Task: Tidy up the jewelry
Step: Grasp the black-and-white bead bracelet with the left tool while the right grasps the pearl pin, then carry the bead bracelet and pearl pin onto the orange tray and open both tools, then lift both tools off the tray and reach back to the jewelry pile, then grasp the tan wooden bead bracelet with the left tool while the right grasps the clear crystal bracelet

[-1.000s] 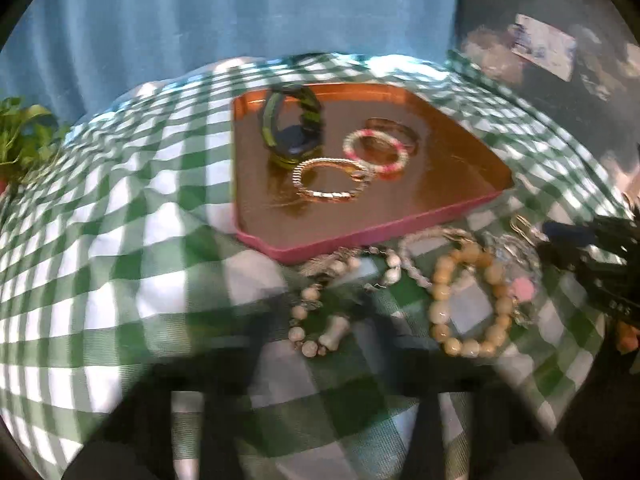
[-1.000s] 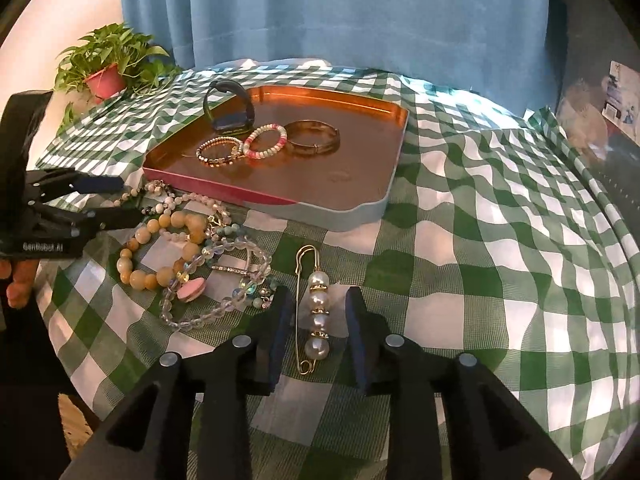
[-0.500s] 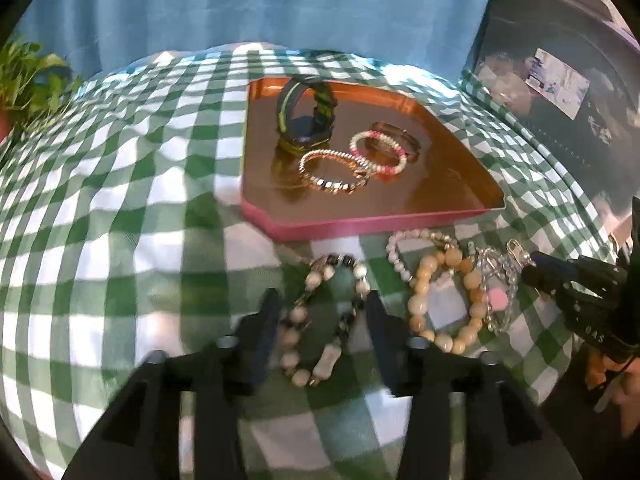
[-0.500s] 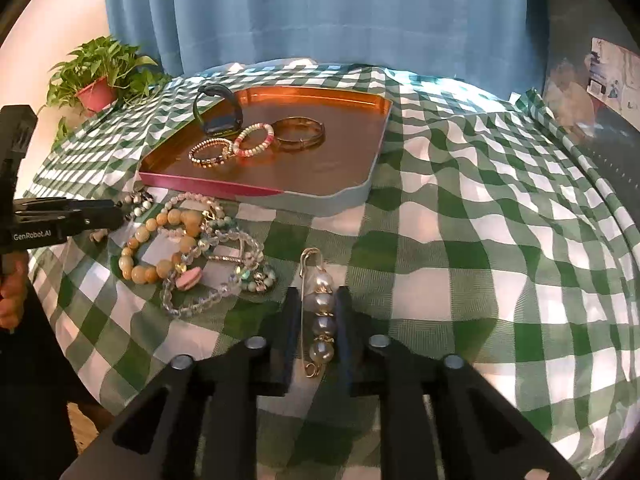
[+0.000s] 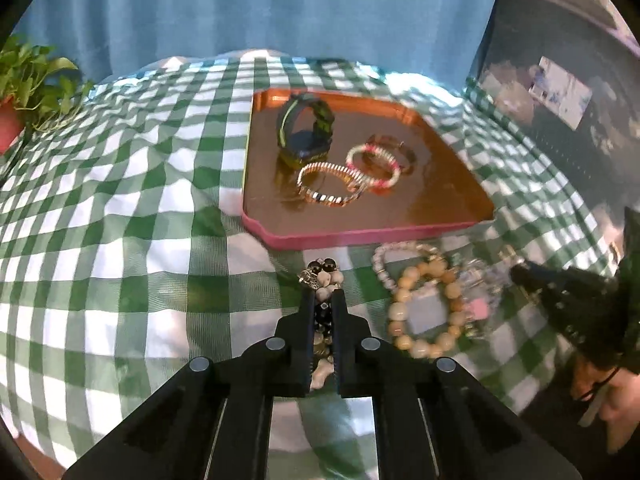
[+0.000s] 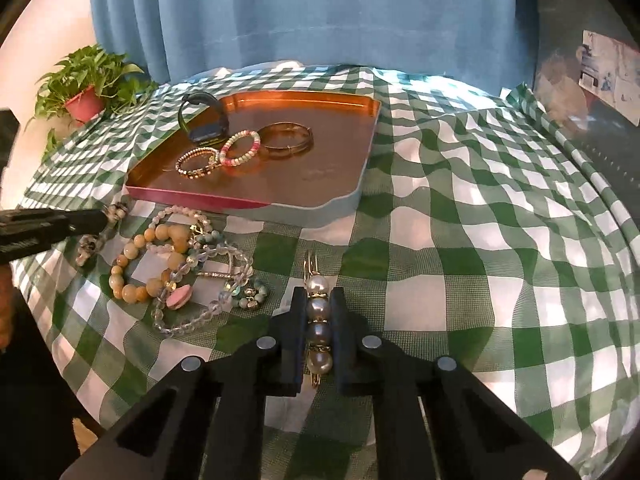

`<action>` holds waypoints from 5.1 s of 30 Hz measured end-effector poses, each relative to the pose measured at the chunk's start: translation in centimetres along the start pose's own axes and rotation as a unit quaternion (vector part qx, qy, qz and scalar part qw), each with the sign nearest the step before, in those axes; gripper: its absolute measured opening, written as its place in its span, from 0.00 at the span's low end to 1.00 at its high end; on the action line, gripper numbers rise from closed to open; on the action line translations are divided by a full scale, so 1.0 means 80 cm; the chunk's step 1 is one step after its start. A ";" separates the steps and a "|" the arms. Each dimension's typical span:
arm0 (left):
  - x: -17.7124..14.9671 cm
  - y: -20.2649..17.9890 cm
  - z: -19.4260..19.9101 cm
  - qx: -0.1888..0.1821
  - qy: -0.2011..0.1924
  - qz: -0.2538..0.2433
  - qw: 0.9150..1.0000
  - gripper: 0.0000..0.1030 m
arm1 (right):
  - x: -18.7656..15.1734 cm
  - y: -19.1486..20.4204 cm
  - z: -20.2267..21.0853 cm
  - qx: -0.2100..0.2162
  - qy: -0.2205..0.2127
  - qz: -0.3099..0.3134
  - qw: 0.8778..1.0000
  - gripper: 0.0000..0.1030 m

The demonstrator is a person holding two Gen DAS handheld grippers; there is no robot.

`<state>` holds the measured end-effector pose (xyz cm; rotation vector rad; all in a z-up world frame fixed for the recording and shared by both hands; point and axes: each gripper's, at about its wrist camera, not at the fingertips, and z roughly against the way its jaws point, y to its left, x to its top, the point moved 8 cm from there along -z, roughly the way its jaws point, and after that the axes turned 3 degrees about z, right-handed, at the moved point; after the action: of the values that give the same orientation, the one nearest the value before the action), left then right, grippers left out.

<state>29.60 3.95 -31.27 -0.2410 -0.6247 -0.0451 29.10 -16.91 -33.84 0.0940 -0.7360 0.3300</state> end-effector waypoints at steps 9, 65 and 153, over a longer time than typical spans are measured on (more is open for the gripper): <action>0.016 -0.039 0.076 -0.004 -0.038 0.002 0.999 0.07 | 0.022 0.010 0.072 -0.008 -0.049 -0.042 0.998 0.09; 0.204 -0.063 -0.073 -0.086 -0.110 -0.037 0.990 0.07 | 0.181 -0.011 -0.058 0.060 -0.061 -0.064 0.994 0.09; -0.058 -0.014 0.005 -0.005 -0.002 -0.017 1.000 0.16 | -0.015 0.037 0.039 0.050 -0.034 -0.034 0.998 0.06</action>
<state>25.49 2.83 -33.47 -0.2408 -0.6333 -0.0815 25.24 -15.03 -32.42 0.2251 -0.7820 0.2987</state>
